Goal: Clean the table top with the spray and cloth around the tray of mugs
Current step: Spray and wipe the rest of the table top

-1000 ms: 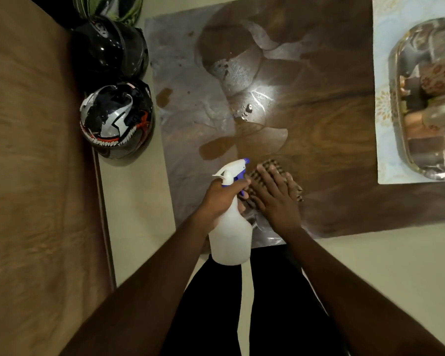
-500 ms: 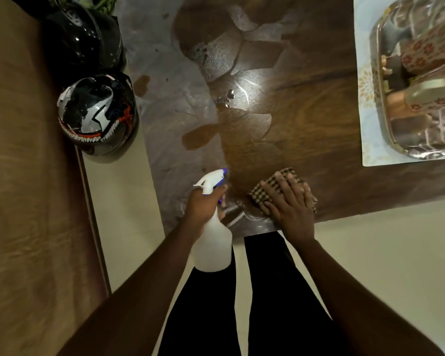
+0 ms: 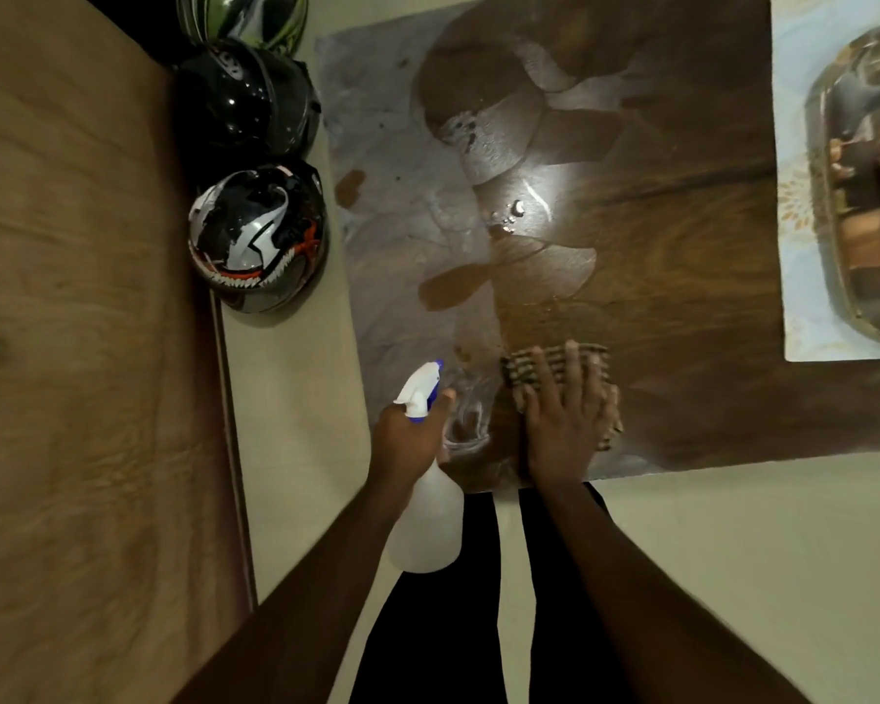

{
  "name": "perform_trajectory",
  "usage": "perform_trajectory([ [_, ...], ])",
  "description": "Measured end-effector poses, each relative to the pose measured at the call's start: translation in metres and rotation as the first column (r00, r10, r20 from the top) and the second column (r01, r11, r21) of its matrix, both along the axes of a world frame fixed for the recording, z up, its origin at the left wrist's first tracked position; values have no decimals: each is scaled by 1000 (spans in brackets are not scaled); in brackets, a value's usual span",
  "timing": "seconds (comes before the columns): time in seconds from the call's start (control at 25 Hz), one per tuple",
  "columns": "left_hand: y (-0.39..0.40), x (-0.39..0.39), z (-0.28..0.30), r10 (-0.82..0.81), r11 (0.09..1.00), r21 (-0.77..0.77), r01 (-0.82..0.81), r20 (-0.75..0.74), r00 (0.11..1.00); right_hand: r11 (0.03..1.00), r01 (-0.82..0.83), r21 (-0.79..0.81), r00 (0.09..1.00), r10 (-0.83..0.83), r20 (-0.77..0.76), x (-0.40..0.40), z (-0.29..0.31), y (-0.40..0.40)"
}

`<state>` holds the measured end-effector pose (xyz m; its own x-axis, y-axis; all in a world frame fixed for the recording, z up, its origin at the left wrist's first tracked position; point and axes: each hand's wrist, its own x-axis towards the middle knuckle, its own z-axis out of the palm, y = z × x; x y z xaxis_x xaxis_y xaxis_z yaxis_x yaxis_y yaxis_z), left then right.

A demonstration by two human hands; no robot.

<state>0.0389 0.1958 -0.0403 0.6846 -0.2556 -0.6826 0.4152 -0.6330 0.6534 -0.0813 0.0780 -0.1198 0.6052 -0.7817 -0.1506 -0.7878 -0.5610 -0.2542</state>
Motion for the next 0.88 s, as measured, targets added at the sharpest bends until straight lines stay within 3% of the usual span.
perform_trajectory([
  [0.04, -1, 3, -1, -8, 1000, -4, 8, 17, 1000, 983, -186, 9, 982, 186, 38, 17, -2, 20],
  [0.12, 3, 11, 0, -23, 999, 35, 22, 25, 999, 772, -635, -41, 767, 635, 92, -1, -10, 46],
  [0.16, 6, 13, 0, -14, 998, 55, 14, 13, 1000, 679, -731, -70, 676, 734, 64, -23, -10, 33],
  [0.2, 9, 14, 1, -3, 998, 68, 4, -15, 1000, 686, -721, -100, 688, 726, 23, -40, -8, 11],
  [0.24, 12, 14, 4, 11, 997, 72, -8, -52, 999, 776, -621, -107, 781, 625, -2, -47, -7, -6],
  [0.32, 15, 18, 5, 30, 997, 70, -23, -90, 996, 983, -158, -90, 987, 158, -10, -18, -3, -20],
  [0.36, 16, 20, 4, 33, 998, 55, -28, -94, 995, 999, 9, -35, 1000, -9, 6, 10, -1, -7],
  [0.4, 15, 22, 5, 50, 998, 43, -47, -81, 995, 1000, -29, -2, 999, 29, 18, 36, -1, 14],
  [0.44, 17, 26, 4, 66, 997, 51, -64, -49, 997, 968, -252, 1, 967, 252, 44, 50, -2, 40],
  [0.52, 19, 33, 8, 61, 996, 67, -61, -6, 998, 686, -726, -39, 683, 727, 76, 30, -6, 64],
  [0.56, 20, 37, 10, 66, 996, 59, -65, -20, 998, 596, -799, -78, 594, 803, 51, 13, -6, 50],
  [0.6, 22, 43, 11, 66, 997, 53, -63, -55, 996, 635, -766, -97, 636, 771, 32, 4, -5, 28],
  [0.64, 23, 49, 11, 64, 997, 55, -59, -88, 994, 749, -653, -111, 752, 659, 25, 7, -6, 10],
  [0.72, 19, 61, 9, 61, 996, 65, -56, -92, 994, 962, -261, -85, 965, 263, 17, 50, -5, -10],
  [0.76, 17, 68, 9, 81, 994, 72, -76, -72, 994, 990, -131, -44, 991, 132, 16, 85, -4, -3],
  [0.8, 14, 75, 8, 97, 992, 84, -93, -45, 994, 993, -120, -20, 992, 121, 32, 116, -4, 12],
  [0.88, 10, 89, 7, 82, 992, 95, -81, -5, 997, 909, -415, -29, 908, 416, 46, 137, -9, 37],
])
